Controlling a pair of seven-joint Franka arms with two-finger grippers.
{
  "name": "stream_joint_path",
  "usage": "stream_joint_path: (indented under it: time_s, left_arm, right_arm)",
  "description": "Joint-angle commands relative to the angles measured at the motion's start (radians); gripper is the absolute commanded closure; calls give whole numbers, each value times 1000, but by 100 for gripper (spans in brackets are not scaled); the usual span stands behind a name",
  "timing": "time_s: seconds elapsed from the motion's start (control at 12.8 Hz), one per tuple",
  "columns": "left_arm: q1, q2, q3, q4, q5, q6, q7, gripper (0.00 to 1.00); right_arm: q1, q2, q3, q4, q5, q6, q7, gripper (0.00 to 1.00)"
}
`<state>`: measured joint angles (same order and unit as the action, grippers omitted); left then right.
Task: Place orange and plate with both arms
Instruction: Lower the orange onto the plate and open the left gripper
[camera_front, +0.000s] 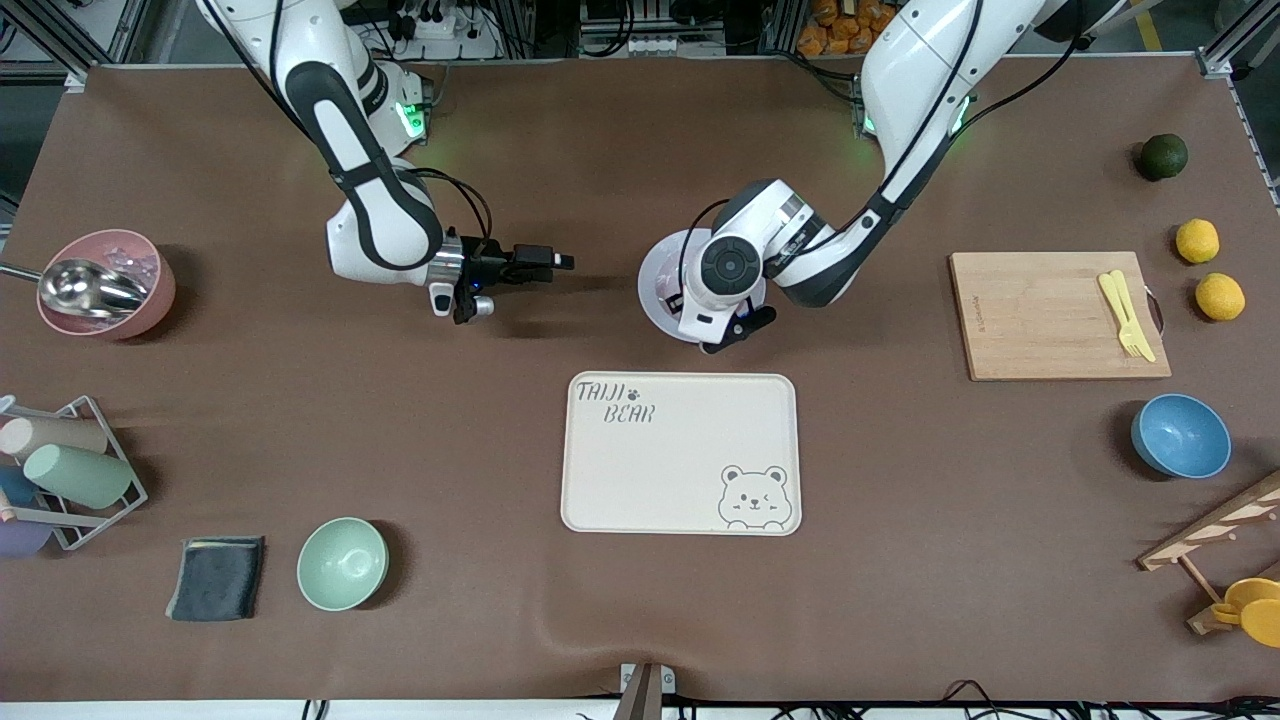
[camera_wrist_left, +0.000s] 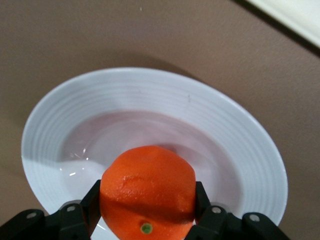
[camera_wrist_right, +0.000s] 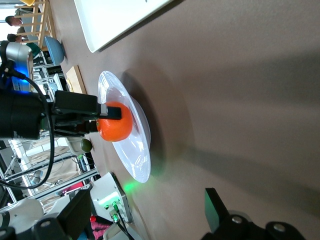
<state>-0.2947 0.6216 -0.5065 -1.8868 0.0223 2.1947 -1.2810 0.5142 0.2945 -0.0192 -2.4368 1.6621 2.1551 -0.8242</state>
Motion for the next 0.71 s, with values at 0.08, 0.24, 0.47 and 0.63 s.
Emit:
stream_joint_path:
  time_s: [0.08, 0.24, 0.47, 0.63]
  left_arm:
    - [-14, 13, 6, 29, -1, 11, -81, 0]
    - [-8, -5, 6, 38, -1, 10, -89, 0]
    - [9, -91, 9, 58, -1, 0, -103, 0]
    - [37, -152, 14, 87, 1, -47, -95, 0]
  right_arm:
    - [56, -2, -5, 8, 68, 60, 5, 3]
    - [78, -3, -5, 16, 108, 63, 46, 4]
    - [128, -2, -5, 30, 185, 132, 46, 3]
    - [148, -2, -5, 38, 209, 152, 47, 4]
